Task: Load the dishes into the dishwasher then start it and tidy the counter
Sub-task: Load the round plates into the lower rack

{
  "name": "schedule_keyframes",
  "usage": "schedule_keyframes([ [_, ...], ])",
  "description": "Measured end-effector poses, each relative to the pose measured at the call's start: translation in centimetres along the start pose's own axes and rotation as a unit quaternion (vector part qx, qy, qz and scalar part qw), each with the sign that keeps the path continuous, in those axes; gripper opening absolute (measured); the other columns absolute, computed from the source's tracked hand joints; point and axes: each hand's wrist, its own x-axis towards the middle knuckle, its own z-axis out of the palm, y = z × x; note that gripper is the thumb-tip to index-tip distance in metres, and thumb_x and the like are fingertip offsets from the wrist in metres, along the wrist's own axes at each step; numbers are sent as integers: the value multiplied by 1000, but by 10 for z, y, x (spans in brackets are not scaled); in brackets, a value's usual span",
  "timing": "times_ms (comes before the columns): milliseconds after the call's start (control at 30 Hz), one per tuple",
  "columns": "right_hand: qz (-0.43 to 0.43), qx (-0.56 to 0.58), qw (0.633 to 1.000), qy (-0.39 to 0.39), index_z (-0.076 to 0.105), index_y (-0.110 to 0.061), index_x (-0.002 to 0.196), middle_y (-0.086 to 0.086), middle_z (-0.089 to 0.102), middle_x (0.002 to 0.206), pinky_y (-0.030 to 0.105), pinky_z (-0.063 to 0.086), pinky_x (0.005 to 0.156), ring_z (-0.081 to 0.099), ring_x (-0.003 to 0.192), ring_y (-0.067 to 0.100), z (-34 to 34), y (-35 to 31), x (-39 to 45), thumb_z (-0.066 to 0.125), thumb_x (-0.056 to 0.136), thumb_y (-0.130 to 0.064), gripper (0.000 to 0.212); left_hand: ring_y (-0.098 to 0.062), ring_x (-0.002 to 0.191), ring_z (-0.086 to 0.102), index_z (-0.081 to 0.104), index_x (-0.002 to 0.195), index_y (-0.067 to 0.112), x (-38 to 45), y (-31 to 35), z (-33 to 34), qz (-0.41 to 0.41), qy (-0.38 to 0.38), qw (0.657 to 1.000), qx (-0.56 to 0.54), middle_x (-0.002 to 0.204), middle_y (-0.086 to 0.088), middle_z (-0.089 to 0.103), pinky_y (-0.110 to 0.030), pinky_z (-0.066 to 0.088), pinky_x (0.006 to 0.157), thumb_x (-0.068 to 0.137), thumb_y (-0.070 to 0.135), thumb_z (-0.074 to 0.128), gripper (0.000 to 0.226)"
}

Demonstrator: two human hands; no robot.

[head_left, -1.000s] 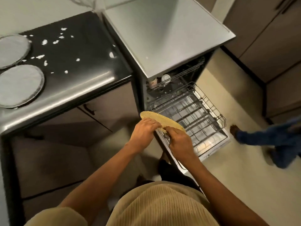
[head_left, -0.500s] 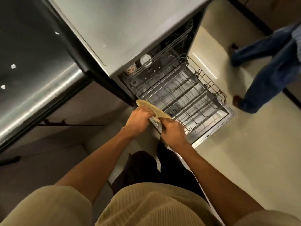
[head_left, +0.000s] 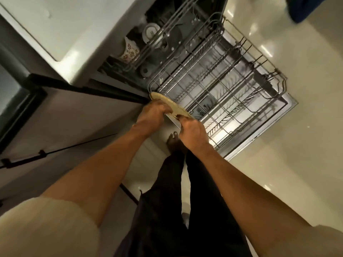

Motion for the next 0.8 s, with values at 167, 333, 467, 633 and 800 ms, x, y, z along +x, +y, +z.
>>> schedule_keyframes([
  [167, 35, 9, 996, -77, 52, -23, 142, 12, 72, 109, 38, 57, 82, 71, 95, 33, 34, 13, 39, 70, 86, -11, 60, -35, 105, 67, 77, 105, 4, 27, -28, 17, -39, -17, 999, -4, 108, -18, 73, -47, 54, 92, 65, 5, 45, 51],
  [333, 11, 0, 997, -82, 51, -18, 143, 12, 72, 100, 38, 60, 78, 71, 87, 30, 60, 23, 65, 66, 89, -8, 57, -32, 106, 67, 77, 107, 8, 48, -57, 34, -50, -30, 998, 20, 110, -15, 73, -45, 54, 92, 69, -8, 54, 47],
  [467, 9, 17, 997, -73, 49, -14, 141, 6, 66, 86, 37, 60, 68, 67, 71, 24, 76, 25, 78, 60, 91, -3, 53, -34, 107, 65, 76, 107, 8, 61, -73, 41, -57, -29, 997, 35, 110, -16, 72, -44, 53, 92, 68, -14, 53, 51],
  [633, 10, 24, 998, -52, 53, -10, 134, 7, 67, 85, 36, 58, 68, 67, 72, 25, 85, 26, 87, 60, 91, -3, 44, -33, 108, 63, 75, 109, 5, 72, -78, 44, -40, -28, 998, 44, 111, -18, 70, -46, 52, 94, 75, -14, 53, 44],
  [800, 17, 34, 999, -38, 55, -4, 132, 7, 63, 77, 38, 57, 59, 63, 61, 25, 93, 24, 88, 52, 92, 2, 40, -31, 107, 62, 75, 105, 5, 80, -80, 42, -7, -47, 996, 71, 109, -16, 70, -43, 51, 92, 78, 3, 40, 44],
])
